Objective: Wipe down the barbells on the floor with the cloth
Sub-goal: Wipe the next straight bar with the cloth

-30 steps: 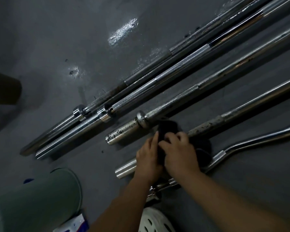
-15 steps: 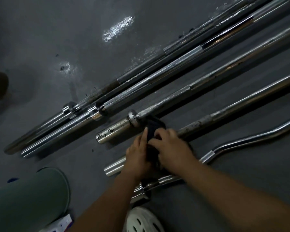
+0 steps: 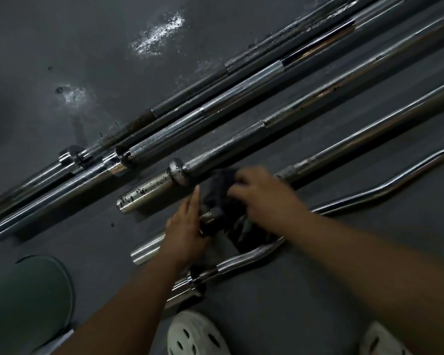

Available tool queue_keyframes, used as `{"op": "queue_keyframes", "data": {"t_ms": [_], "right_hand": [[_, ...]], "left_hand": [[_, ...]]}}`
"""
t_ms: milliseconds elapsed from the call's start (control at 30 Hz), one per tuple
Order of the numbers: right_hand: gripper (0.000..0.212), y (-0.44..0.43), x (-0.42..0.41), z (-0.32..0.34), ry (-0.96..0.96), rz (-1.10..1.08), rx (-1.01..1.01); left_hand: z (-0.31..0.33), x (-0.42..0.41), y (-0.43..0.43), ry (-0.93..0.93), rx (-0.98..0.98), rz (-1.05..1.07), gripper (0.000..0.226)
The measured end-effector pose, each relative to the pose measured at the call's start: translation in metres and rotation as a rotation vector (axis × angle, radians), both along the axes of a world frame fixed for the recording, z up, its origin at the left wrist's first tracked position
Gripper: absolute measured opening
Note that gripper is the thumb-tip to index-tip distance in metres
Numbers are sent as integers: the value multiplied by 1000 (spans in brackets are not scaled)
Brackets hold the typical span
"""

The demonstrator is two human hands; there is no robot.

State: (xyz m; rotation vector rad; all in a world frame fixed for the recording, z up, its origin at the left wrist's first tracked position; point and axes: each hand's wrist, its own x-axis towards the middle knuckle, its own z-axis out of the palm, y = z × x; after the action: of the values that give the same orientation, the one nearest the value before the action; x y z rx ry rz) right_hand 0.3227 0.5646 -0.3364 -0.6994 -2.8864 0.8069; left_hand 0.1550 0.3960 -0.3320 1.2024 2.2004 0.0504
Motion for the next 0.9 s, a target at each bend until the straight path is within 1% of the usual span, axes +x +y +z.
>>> {"op": "queue_keyframes", "data": {"t_ms": [100, 133, 200, 233, 267, 333, 367, 400, 433, 467, 500, 567, 600, 667, 700, 733, 800, 833, 867, 900], "right_hand": [[47, 56, 45, -8, -79, -547, 21], [47, 55, 49, -8, -97, -653, 39], [43, 26, 31, -2, -119, -699, 47], [41, 4, 16, 2, -98, -658, 9], [39, -19, 1, 6, -73, -565, -32], [37, -56, -21, 16, -38, -242, -99], [37, -60, -23, 19, -54, -83, -127], [39, -48, -20, 23, -76, 12, -154], [41, -28, -12, 22, -92, 16, -145], [42, -6, -2, 18, -89, -55, -118], [42, 18, 10, 14, -102, -183, -81], [44, 47, 30, 7, -135, -525, -53], [45, 44, 32, 5, -138, -634, -54], [40, 13, 16, 5, -103, -687, -33], [37, -6, 4, 9, -78, -666, -35], [35, -23, -8, 12, -67, -606, -80], [35, -45, -23, 21, -76, -338, -218], [39, -44, -25, 28, -106, -179, -269], [48, -34, -24, 33, -119, -73, -284], [61, -17, -21, 35, -123, -56, -262]], "left_hand": [[5, 2, 1, -10, -9, 10, 121], [6, 3, 1, 3, -13, 8, 120], [7, 5, 1, 20, -31, 0, 119], [7, 5, 1, 16, -42, 2, 119], [7, 4, 2, 7, -49, 0, 120], [7, 2, 3, -19, -40, 3, 119], [7, 1, 3, -31, -30, 10, 117], [7, 1, 4, -36, -32, 10, 116], [7, 0, 4, -30, -42, 3, 118], [7, 0, 4, -17, -54, -2, 122], [6, 1, 4, -3, -61, -2, 125], [7, 2, 3, 4, -63, 6, 126], [7, 3, 3, 7, -58, 5, 126], [5, 3, 2, 20, -51, 1, 124], [5, 3, 2, 25, -51, -1, 124], [4, 3, 2, 27, -52, -4, 123], [4, 2, 3, 16, -40, -14, 119], [5, 1, 3, 3, -35, -19, 116], [5, 0, 3, -9, -33, -23, 114], [5, -1, 3, -15, -38, -26, 115]]}}
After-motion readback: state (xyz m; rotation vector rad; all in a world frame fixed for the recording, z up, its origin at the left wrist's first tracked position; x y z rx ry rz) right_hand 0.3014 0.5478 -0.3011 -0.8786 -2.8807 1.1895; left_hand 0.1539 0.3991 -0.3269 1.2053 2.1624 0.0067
